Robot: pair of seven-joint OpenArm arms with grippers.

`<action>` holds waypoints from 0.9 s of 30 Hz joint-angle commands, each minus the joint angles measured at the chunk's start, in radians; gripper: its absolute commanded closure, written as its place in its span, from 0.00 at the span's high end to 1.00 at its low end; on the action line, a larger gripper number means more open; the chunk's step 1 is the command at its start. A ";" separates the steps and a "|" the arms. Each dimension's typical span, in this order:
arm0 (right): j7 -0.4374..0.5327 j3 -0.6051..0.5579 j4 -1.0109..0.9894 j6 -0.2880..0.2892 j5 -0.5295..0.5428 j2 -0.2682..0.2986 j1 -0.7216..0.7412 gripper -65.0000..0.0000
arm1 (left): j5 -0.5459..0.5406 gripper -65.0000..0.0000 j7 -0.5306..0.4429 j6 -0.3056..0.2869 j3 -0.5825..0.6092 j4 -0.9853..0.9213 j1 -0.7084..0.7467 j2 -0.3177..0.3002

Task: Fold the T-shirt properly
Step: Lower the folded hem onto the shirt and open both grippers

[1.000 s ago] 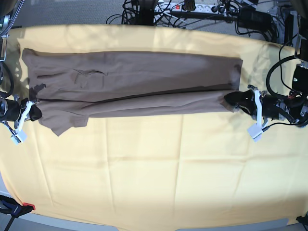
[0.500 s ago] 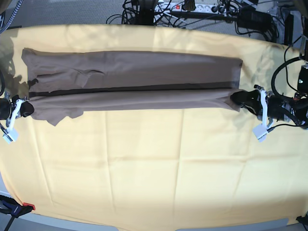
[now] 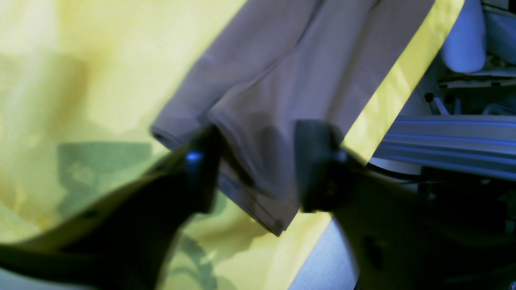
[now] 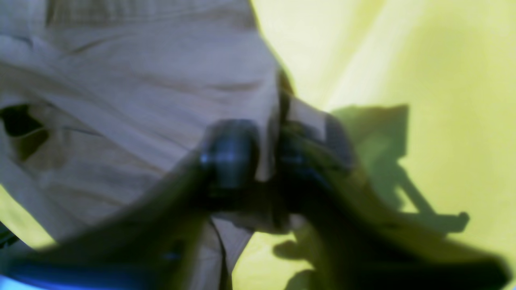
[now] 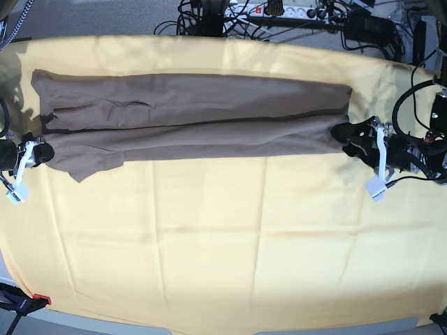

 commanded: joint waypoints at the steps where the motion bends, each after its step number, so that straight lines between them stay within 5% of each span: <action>1: 0.010 0.010 0.014 0.001 0.012 0.032 0.024 0.52 | -0.017 0.56 0.001 -0.001 -0.011 0.013 -0.018 -0.023; 3: 0.009 0.010 0.014 0.001 0.030 0.034 0.024 0.65 | -0.017 0.56 0.001 0.042 -0.011 0.013 -0.018 -0.025; 10: 0.008 0.010 0.014 0.001 0.141 0.027 0.024 0.65 | -0.017 0.56 0.001 0.069 -0.011 0.013 0.006 -0.069; 16: 0.170 0.010 0.014 0.001 -0.063 -0.029 0.024 0.65 | -0.017 0.56 0.001 0.063 -0.011 0.013 0.021 -0.097; 23: 0.225 0.010 0.009 0.001 -0.175 -0.117 0.024 0.64 | -0.017 0.56 0.001 0.063 -0.011 0.013 0.021 -0.097; 25: 0.225 0.010 0.010 0.001 -0.138 -0.118 0.028 0.60 | -0.017 0.56 0.001 0.063 -0.011 0.013 0.021 -0.097; 27: 0.225 0.011 0.012 0.001 -0.112 -0.115 0.034 0.40 | -0.017 0.56 0.001 0.063 -0.011 0.013 0.021 -0.097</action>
